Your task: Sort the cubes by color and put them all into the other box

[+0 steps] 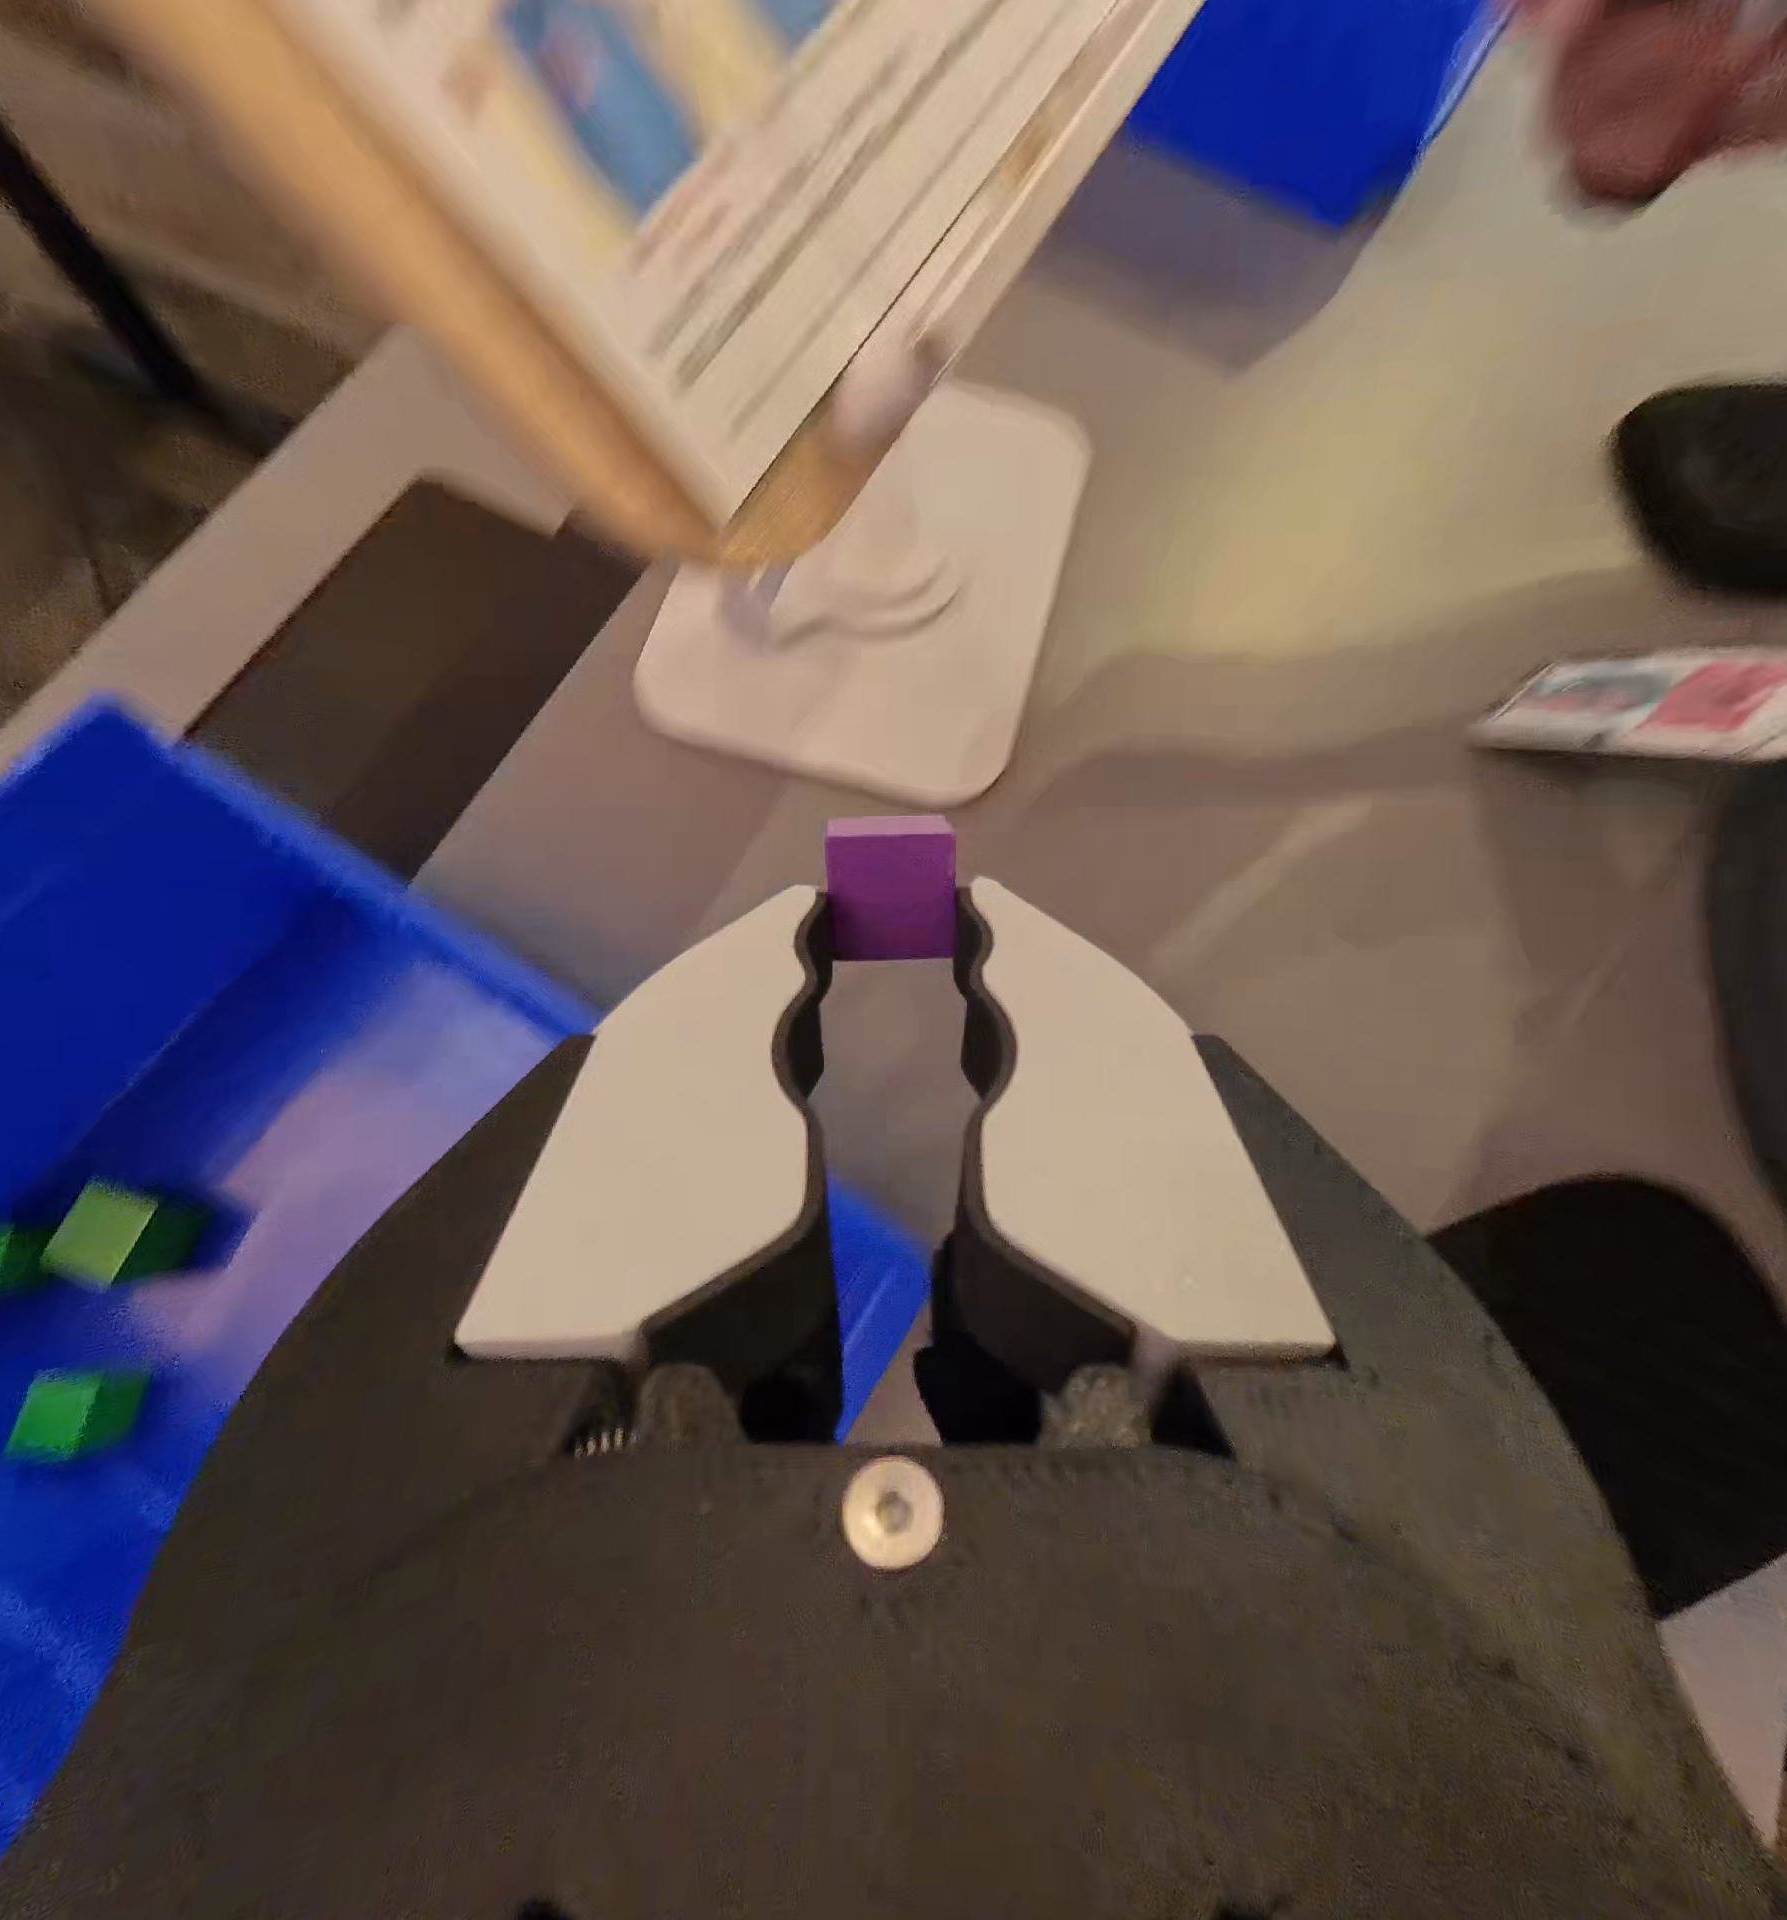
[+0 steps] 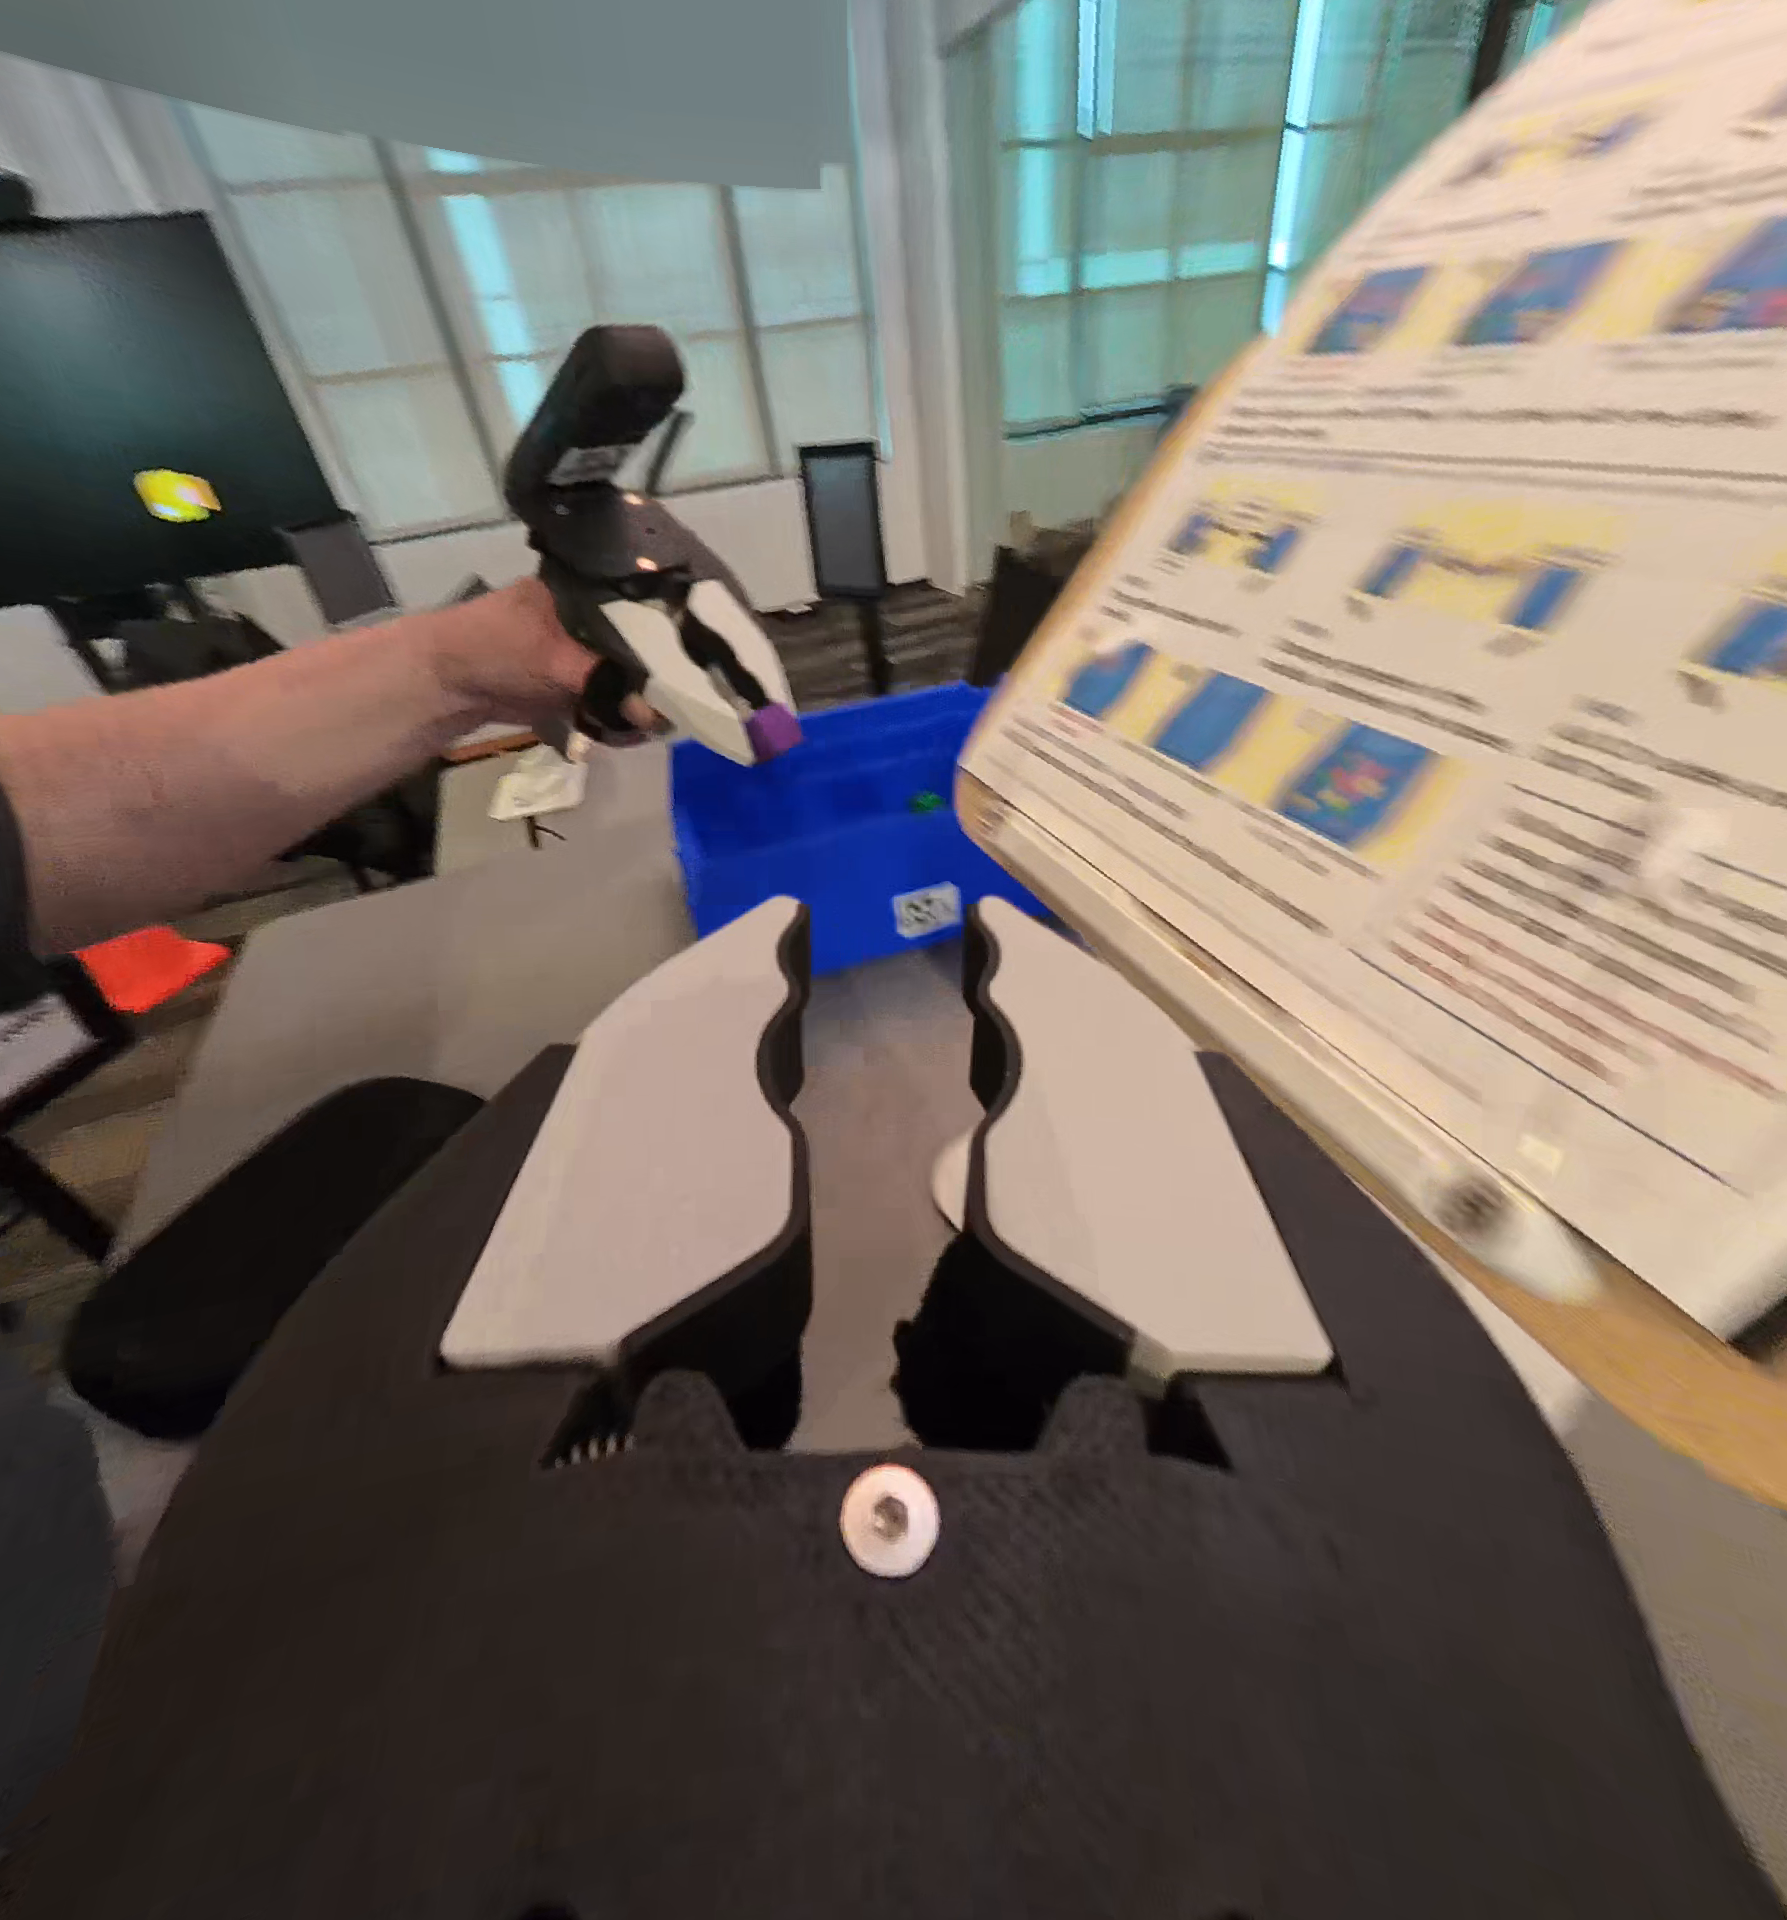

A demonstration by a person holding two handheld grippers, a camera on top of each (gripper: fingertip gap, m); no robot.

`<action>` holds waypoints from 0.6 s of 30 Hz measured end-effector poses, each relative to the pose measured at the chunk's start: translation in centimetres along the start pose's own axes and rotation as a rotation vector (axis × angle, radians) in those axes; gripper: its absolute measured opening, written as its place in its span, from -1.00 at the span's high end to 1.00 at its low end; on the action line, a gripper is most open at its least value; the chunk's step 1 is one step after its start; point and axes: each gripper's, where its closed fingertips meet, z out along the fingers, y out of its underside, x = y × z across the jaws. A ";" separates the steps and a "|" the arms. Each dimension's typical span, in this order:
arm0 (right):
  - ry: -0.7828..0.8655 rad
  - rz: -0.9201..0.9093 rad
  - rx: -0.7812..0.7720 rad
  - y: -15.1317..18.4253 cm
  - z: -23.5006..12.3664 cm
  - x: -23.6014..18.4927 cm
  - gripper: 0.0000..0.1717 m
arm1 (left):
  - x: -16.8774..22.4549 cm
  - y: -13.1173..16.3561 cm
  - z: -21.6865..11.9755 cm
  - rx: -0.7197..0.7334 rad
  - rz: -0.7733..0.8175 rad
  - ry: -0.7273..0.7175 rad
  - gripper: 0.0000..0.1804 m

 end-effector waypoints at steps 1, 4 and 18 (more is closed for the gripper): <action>-0.045 0.002 0.023 -0.5 1.2 -1.2 0.64 | 1.7 -1.9 0.3 0.051 0.012 0.017 0.75; -0.140 0.010 0.108 -2.3 4.1 -4.0 0.55 | 7.5 -7.6 1.2 0.273 0.031 0.134 0.75; -0.319 0.100 0.163 -3.2 3.7 -6.8 0.73 | 17.4 -15.0 5.2 0.559 0.041 0.422 0.75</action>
